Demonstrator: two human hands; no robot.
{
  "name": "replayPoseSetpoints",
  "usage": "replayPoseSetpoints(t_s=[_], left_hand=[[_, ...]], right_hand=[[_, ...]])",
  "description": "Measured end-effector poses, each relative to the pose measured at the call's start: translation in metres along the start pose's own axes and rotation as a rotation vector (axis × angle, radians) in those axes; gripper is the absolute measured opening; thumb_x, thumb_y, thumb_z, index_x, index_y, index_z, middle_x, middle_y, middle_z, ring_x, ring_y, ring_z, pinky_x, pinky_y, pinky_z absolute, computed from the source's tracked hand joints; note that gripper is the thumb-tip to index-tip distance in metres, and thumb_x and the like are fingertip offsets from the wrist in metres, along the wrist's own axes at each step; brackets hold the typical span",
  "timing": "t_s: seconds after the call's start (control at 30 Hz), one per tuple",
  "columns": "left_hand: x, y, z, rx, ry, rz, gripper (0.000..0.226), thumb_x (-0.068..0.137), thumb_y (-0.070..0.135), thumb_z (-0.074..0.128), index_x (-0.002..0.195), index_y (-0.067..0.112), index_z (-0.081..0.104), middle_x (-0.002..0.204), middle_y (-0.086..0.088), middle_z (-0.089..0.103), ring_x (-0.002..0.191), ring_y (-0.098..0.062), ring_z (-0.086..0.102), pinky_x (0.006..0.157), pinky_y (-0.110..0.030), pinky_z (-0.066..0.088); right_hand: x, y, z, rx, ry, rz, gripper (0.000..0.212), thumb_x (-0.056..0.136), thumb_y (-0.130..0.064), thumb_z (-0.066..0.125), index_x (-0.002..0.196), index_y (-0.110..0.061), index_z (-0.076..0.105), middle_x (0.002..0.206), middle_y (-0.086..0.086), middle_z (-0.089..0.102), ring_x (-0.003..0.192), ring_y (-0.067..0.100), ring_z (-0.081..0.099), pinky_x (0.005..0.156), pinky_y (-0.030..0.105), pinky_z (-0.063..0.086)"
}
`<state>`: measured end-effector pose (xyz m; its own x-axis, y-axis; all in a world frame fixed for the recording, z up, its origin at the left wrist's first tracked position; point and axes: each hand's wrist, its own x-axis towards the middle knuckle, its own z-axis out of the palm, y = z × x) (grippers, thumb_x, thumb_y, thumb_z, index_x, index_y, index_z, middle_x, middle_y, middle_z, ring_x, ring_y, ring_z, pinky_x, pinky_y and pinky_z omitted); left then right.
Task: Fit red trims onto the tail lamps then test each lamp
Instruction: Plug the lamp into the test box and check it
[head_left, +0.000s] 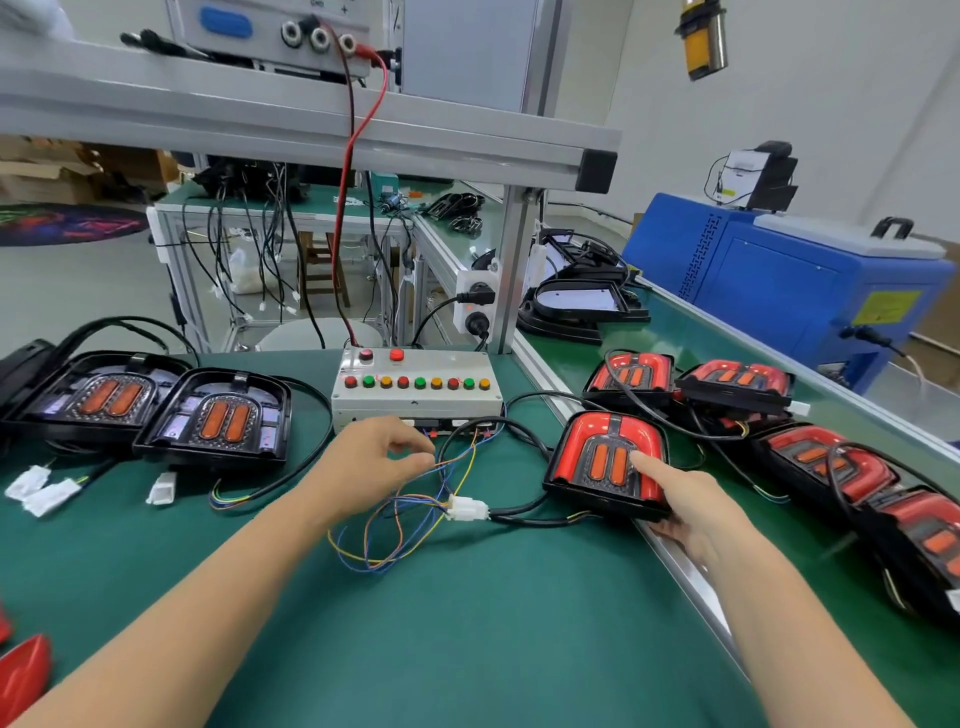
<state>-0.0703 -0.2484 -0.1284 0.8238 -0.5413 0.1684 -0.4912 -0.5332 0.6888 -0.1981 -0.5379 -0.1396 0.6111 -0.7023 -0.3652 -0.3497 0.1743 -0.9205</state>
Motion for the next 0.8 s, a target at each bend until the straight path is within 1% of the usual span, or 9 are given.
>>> replayPoseSetpoints(t_s=[0.07,0.1,0.17,0.27,0.33,0.43,0.53,0.63,0.8], left_hand=[[0.000,-0.006,-0.003,0.003,0.034,-0.023,0.009,0.086,0.021,0.066,0.091,0.023,0.073,0.092,0.013,0.063,0.093,-0.009,0.057,0.087,-0.024,0.039],[0.000,-0.009,-0.005,0.009,0.054,-0.034,0.010,0.087,0.020,0.066,0.093,0.022,0.073,0.095,0.011,0.065,0.096,-0.010,0.057,0.089,-0.025,0.040],[0.001,-0.016,-0.009,0.020,0.098,-0.054,0.012,0.087,0.018,0.066,0.096,0.019,0.074,0.101,0.006,0.067,0.100,-0.012,0.058,0.093,-0.027,0.041],[0.002,-0.023,-0.014,0.035,0.180,-0.062,0.013,0.086,0.015,0.065,0.096,0.020,0.073,0.103,0.005,0.065,0.104,-0.015,0.055,0.096,-0.031,0.040],[0.005,-0.027,-0.018,0.060,0.234,-0.062,0.014,0.086,0.013,0.065,0.097,0.018,0.073,0.105,0.002,0.063,0.108,-0.020,0.053,0.097,-0.035,0.039],[0.009,-0.033,-0.020,0.101,0.290,-0.095,0.021,0.087,0.009,0.062,0.106,0.012,0.070,0.117,-0.007,0.060,0.114,-0.026,0.050,0.100,-0.037,0.038],[0.015,-0.037,-0.019,0.169,0.298,-0.150,0.034,0.089,0.005,0.058,0.123,0.008,0.062,0.127,-0.013,0.054,0.117,-0.030,0.048,0.101,-0.038,0.037],[0.019,-0.039,-0.017,0.193,0.312,-0.197,0.047,0.089,-0.001,0.052,0.135,0.007,0.051,0.132,-0.015,0.048,0.118,-0.032,0.046,0.099,-0.043,0.039],[0.023,-0.041,-0.015,0.220,0.317,-0.245,0.064,0.081,-0.011,0.045,0.141,0.011,0.042,0.135,-0.015,0.042,0.118,-0.034,0.043,0.090,-0.042,0.042]], right_hand=[[0.001,0.002,0.003,0.096,-0.036,-0.015,0.027,0.083,-0.025,0.075,0.097,-0.004,0.066,0.079,0.009,0.075,0.070,0.022,0.071,0.065,0.030,0.053],[0.000,0.004,0.006,0.167,-0.066,-0.028,0.023,0.084,-0.021,0.074,0.097,-0.005,0.066,0.079,0.009,0.076,0.068,0.021,0.073,0.064,0.030,0.053],[-0.001,0.009,0.011,0.293,-0.122,-0.068,0.019,0.086,-0.018,0.070,0.101,-0.007,0.064,0.083,0.008,0.076,0.069,0.019,0.073,0.069,0.032,0.053],[-0.004,0.014,0.019,0.383,-0.171,-0.145,0.019,0.088,-0.018,0.067,0.105,-0.012,0.062,0.088,0.004,0.077,0.070,0.014,0.073,0.069,0.031,0.052],[-0.007,0.016,0.022,0.419,-0.222,-0.196,0.024,0.087,-0.020,0.066,0.110,-0.014,0.062,0.097,0.005,0.076,0.079,0.016,0.073,0.072,0.032,0.052],[-0.011,0.021,0.026,0.437,-0.319,-0.237,0.039,0.079,-0.028,0.068,0.116,-0.017,0.062,0.107,0.006,0.074,0.091,0.019,0.073,0.073,0.032,0.055],[-0.013,0.028,0.033,0.470,-0.370,-0.212,0.045,0.075,-0.030,0.068,0.117,-0.015,0.063,0.107,0.008,0.074,0.089,0.019,0.073,0.067,0.029,0.059],[-0.012,0.032,0.036,0.484,-0.381,-0.196,0.052,0.076,-0.030,0.068,0.124,-0.011,0.061,0.111,0.011,0.072,0.091,0.021,0.072,0.068,0.029,0.059],[-0.007,0.034,0.035,0.483,-0.397,-0.205,0.054,0.078,-0.036,0.066,0.125,-0.011,0.062,0.112,0.012,0.072,0.092,0.022,0.072,0.067,0.028,0.059]])
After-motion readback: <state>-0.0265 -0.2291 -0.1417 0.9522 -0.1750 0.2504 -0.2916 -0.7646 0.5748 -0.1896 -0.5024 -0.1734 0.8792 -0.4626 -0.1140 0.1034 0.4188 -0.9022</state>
